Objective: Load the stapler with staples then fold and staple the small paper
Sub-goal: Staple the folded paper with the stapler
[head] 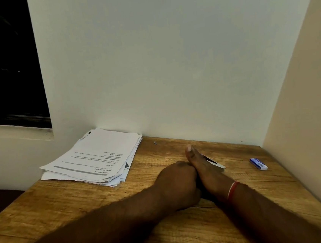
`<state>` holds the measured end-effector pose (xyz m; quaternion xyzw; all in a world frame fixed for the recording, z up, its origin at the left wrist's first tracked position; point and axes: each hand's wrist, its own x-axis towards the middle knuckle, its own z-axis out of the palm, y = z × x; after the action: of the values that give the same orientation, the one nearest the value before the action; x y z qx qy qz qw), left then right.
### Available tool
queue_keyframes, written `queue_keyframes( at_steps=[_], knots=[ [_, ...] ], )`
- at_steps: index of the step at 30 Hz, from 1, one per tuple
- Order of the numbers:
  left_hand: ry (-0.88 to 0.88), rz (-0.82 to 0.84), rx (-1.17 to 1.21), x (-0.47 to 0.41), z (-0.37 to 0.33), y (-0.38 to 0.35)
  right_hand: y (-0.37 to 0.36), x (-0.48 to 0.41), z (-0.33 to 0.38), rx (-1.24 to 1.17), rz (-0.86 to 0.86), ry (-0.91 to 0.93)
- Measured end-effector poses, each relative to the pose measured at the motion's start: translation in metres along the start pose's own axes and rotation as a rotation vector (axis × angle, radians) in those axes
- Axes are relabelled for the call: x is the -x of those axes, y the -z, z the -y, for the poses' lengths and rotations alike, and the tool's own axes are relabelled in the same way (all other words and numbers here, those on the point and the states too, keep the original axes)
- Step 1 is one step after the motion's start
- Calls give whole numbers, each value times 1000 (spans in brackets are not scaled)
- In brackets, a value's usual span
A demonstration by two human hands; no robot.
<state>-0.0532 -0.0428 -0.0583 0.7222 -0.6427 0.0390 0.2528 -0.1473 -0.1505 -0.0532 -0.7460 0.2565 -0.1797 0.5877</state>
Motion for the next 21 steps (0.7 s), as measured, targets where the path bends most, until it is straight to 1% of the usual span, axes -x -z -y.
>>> queue_keyframes(
  at_steps=[4,7,11,13,15,17,18,21],
  knots=[
    [14,34,2,1,1,2,2,0,-5,-17,-22,-90],
    [15,43,-26,3,-1,5,2,3,-5,13,-42,-87],
    [23,54,-58,2,4,9,3,0,-8,-20,-54,-64],
    [27,51,-47,0,8,9,2,2,-3,-60,-33,-73],
    [45,44,-29,0,13,6,4,3,3,-138,-23,-72],
    [79,64,-29,-1,15,4,15,2,4,-268,-89,-33],
    [95,81,-43,-2,16,3,22,-1,3,-359,-136,-25],
    [131,117,-67,-4,14,2,40,-8,-6,-651,-174,-18]
  ],
)
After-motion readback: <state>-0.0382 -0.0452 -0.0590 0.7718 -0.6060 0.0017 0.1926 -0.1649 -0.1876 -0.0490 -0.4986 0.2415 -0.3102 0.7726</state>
